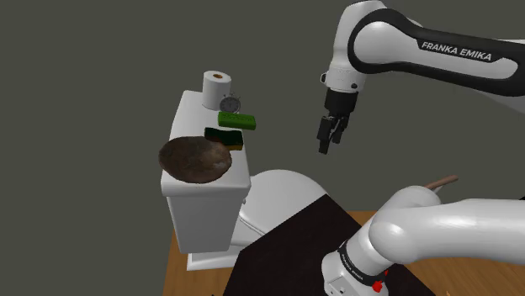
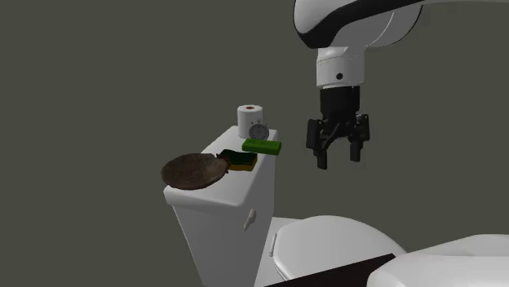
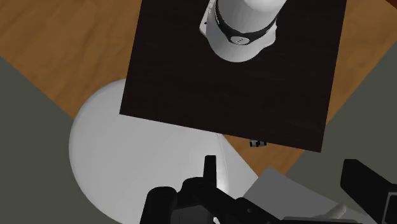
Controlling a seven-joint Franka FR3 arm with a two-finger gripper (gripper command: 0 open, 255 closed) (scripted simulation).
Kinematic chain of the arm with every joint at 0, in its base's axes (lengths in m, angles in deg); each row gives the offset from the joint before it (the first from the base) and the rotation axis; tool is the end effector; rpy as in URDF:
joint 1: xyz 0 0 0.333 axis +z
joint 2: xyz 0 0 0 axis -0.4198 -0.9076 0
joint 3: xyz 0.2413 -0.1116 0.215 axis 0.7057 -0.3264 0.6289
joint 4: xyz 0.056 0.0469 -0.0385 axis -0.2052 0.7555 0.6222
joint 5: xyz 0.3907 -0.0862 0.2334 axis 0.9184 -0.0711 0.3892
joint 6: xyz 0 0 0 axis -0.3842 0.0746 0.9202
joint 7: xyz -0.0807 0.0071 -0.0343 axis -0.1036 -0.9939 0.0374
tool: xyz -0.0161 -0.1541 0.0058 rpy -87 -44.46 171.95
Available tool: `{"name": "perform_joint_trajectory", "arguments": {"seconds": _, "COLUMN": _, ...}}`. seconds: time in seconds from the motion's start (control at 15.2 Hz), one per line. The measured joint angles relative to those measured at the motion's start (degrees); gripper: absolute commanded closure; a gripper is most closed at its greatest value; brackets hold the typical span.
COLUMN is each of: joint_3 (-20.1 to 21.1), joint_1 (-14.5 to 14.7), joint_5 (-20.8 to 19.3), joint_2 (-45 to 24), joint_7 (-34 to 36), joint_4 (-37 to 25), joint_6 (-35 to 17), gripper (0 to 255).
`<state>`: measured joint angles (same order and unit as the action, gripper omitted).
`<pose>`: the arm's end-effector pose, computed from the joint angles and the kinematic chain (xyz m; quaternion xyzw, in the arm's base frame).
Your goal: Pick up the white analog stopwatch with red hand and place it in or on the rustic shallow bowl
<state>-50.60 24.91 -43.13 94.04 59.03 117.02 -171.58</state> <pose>0.3328 0.0212 0.4872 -0.9870 -0.0875 0.1349 0.0084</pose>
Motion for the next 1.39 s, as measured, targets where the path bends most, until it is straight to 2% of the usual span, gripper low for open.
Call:
{"name": "perform_joint_trajectory", "arguments": {"seconds": 0.2, "joint_3": -0.59, "joint_1": 0.32, "joint_5": -0.64, "joint_2": -2.24, "joint_7": -1.93, "joint_4": -1.23, "joint_6": -1.75, "gripper": 0}}
{"name": "perform_joint_trajectory", "arguments": {"seconds": 0.66, "joint_3": -3.54, "joint_1": 2.13, "joint_5": -3.0, "joint_2": -14.26, "joint_7": -12.84, "joint_4": -6.78, "joint_6": -12.66, "gripper": 0}}
{"name": "perform_joint_trajectory", "arguments": {"seconds": 1.39, "joint_3": -5.54, "joint_1": 5.3, "joint_5": -2.01, "joint_2": -34.11, "joint_7": -29.53, "joint_4": -23.33, "joint_6": -23.31, "gripper": 0}}
